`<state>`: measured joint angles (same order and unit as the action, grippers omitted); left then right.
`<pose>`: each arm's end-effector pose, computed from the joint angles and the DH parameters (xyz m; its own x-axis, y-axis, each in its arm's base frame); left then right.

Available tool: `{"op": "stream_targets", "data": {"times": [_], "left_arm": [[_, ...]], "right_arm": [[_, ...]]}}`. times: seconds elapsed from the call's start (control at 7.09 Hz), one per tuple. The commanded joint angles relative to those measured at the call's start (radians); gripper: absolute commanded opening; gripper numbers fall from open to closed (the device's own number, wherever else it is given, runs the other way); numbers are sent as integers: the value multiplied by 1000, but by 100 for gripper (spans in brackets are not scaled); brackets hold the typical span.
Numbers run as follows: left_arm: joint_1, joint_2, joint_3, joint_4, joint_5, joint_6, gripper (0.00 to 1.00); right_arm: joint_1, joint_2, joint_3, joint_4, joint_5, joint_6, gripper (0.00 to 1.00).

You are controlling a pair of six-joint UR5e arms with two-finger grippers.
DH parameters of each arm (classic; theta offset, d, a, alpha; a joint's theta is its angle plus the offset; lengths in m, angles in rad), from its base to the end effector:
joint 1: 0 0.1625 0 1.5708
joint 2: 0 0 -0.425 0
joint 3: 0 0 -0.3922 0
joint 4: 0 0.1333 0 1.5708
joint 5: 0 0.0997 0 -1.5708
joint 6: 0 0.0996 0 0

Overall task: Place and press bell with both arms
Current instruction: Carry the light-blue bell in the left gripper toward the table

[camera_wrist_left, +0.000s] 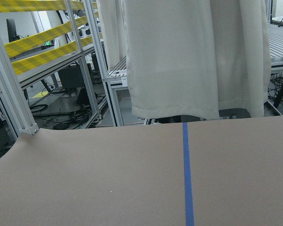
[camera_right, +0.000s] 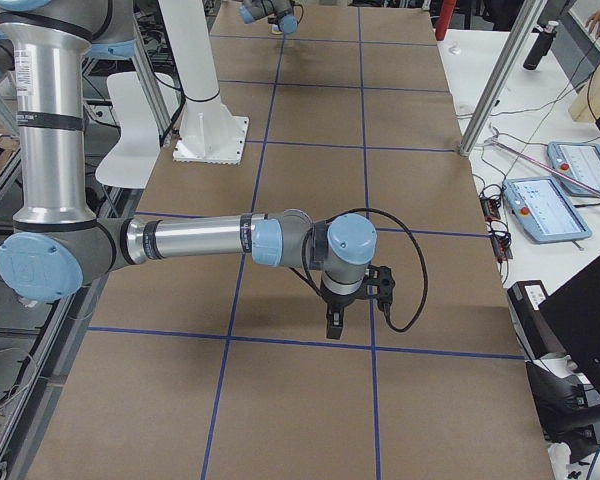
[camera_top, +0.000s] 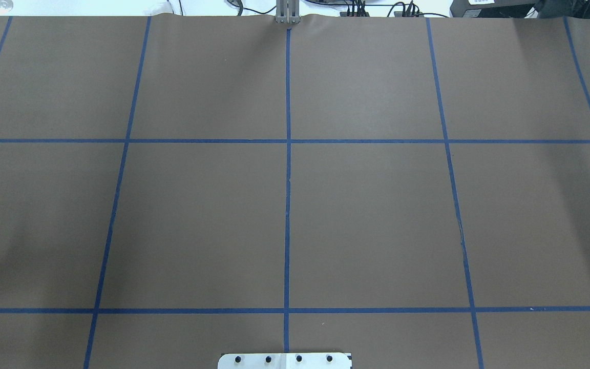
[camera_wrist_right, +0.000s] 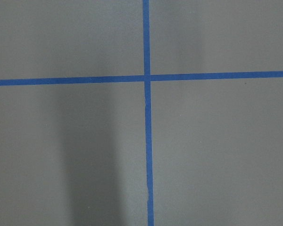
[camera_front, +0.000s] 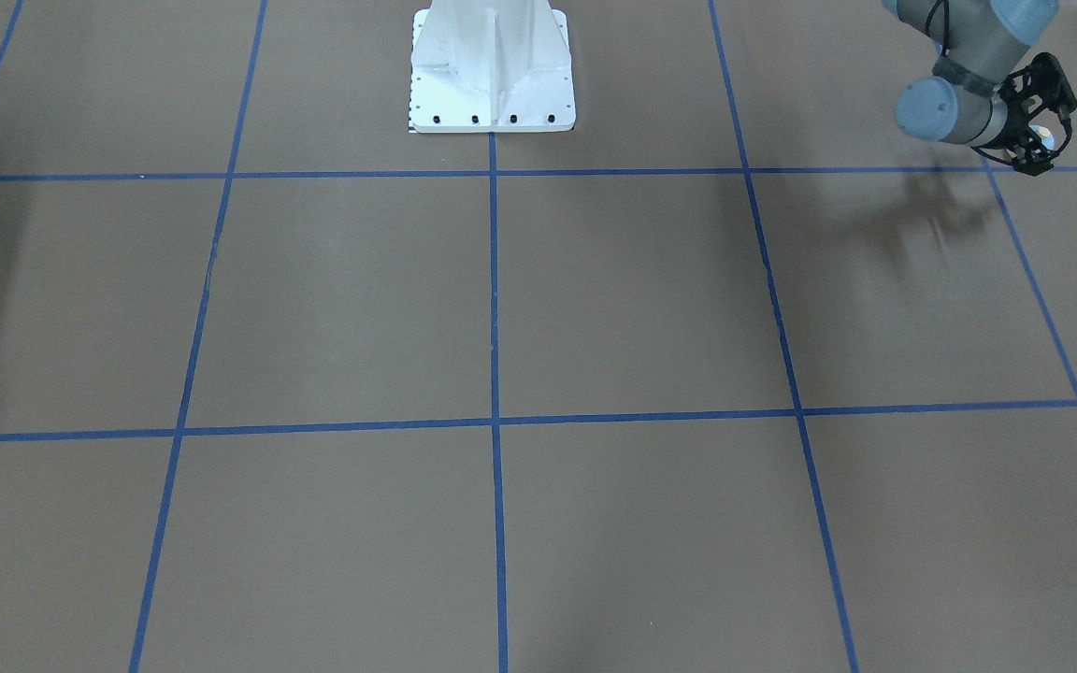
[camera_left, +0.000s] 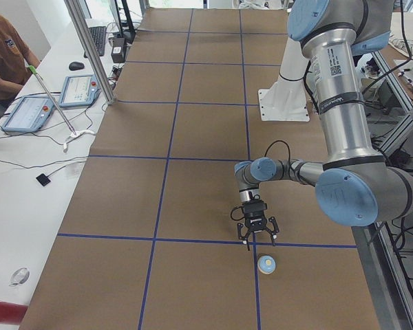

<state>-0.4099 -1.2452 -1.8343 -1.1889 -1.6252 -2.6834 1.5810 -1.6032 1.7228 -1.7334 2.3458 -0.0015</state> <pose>0.2268 -0.2380 0.7221 -0.0097 -0.9722 0.2340 0.9283 0.0782 0.3635 0.0684 -0.4715 0.6159 0.7141 0.0359 0.6991 -0.0091 0.9991 -0.0419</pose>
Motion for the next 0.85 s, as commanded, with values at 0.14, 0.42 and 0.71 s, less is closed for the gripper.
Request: {"op": "stream_targets", "data": {"times": [0.14, 0.42, 0.71], "left_arm": [[8, -25, 87, -6, -1, -7, 100], [28, -26, 119, -46, -1, -13, 100], [49, -25, 141, -63, -2, -24, 100]], "right_arm": [[-1, 0, 0, 0, 0, 1, 100], [-1, 0, 0, 0, 0, 1, 100], [-1, 5, 1, 2, 0, 1, 100]]}}
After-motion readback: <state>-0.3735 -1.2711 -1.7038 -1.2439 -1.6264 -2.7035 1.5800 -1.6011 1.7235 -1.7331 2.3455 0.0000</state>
